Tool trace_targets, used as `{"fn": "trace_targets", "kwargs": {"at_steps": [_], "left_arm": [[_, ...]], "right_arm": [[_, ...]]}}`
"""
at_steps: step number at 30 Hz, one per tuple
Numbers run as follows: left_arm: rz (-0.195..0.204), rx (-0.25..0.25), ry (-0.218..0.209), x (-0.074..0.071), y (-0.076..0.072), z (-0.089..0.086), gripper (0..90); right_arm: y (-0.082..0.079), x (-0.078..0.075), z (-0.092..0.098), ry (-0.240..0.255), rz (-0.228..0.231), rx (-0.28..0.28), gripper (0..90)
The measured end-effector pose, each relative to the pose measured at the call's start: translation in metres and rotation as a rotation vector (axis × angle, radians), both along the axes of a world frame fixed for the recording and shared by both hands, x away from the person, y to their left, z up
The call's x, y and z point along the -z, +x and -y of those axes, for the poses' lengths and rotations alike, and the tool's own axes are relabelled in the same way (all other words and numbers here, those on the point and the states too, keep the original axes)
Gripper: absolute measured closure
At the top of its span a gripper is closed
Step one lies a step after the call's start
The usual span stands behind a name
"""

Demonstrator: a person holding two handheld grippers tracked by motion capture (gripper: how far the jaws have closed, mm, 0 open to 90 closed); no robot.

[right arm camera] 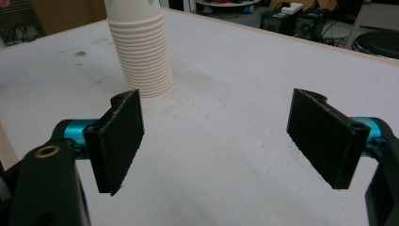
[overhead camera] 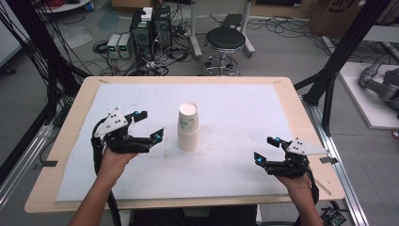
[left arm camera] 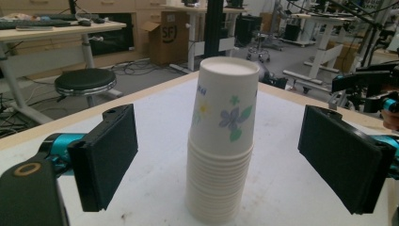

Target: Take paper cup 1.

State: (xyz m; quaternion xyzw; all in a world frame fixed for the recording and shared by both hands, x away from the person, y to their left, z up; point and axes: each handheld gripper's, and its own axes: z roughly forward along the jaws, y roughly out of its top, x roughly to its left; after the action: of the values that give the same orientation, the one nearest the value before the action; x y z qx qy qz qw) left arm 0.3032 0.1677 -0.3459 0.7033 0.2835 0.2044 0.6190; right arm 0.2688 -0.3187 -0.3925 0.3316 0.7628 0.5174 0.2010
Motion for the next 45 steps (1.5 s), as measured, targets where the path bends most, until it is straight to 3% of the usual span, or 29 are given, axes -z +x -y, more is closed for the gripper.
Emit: {"fn": "trace_targets", "kwargs": {"at_steps": [6,17,29,34,40,45], "left_arm": [[-0.018,0.031,0.007,-0.010,0.014,0.017,12.3],[-0.030,0.030,0.073,-0.022,0.038,0.048,12.3],[-0.088,0.049,0.118,-0.012,0.057,0.071,12.3],[-0.092,0.047,0.130,-0.008,0.061,0.077,12.8],[-0.102,0.047,0.137,-0.004,0.066,0.080,19.0],[-0.104,0.077,0.132,-0.002,0.068,0.081,28.3]], "right_arm": [[0.000,0.000,-0.001,0.002,-0.004,-0.003,19.7],[0.001,-0.001,0.000,0.011,-0.003,-0.005,19.7],[0.000,-0.001,0.000,0.009,0.004,-0.005,19.7],[-0.001,-0.002,0.000,0.012,-0.003,-0.003,19.7],[-0.001,-0.002,0.001,0.012,-0.004,-0.003,19.7],[-0.001,-0.002,0.001,0.012,-0.003,-0.001,19.7]]}}
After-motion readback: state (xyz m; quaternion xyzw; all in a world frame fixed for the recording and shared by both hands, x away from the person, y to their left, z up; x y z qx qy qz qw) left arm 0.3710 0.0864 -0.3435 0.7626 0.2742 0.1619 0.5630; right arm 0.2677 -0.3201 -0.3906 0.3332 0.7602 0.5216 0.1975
